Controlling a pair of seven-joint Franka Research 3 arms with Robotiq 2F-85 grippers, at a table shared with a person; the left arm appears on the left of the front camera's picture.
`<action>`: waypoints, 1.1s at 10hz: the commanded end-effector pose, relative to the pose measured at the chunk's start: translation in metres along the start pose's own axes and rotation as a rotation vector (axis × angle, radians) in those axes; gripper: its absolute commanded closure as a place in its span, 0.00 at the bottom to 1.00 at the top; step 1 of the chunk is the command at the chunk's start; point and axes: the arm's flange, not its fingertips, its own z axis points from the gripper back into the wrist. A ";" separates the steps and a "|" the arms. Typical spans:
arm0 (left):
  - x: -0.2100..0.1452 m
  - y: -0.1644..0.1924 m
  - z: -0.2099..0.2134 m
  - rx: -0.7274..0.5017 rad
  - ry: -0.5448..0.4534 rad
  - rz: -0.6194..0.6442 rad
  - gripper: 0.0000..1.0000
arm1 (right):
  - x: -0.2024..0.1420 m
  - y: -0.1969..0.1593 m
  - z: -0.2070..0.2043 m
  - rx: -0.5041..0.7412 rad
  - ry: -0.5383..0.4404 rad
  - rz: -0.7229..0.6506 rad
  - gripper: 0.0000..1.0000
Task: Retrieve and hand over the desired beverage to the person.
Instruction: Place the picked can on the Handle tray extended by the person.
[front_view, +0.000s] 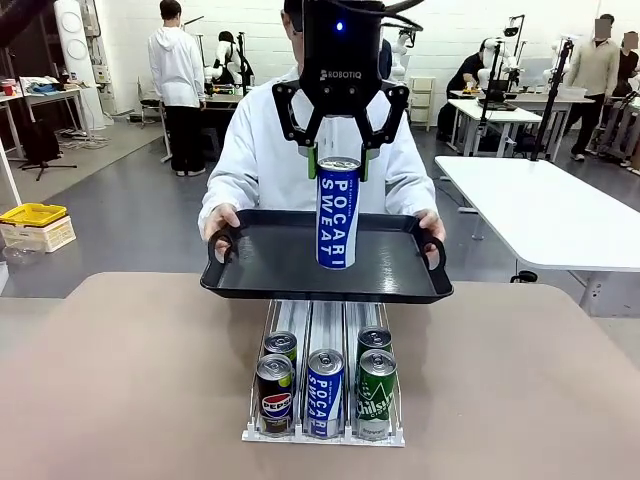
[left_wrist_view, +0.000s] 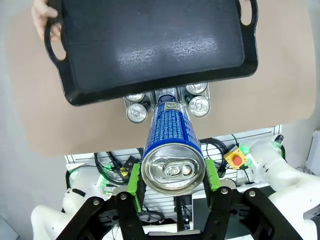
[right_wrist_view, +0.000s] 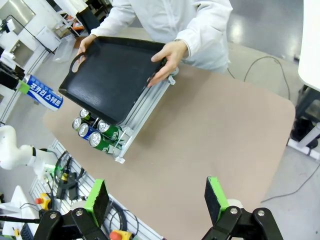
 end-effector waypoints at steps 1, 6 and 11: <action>0.025 -0.005 0.012 0.006 -0.008 -0.032 0.42 | 0.002 0.000 -0.001 0.016 -0.012 0.006 0.00; 0.088 -0.022 -0.011 0.004 0.011 -0.052 0.42 | 0.002 0.000 -0.001 0.016 -0.012 0.006 0.00; 0.111 -0.038 -0.038 -0.039 -0.030 -0.064 0.42 | 0.002 0.000 -0.001 0.016 -0.012 0.006 0.00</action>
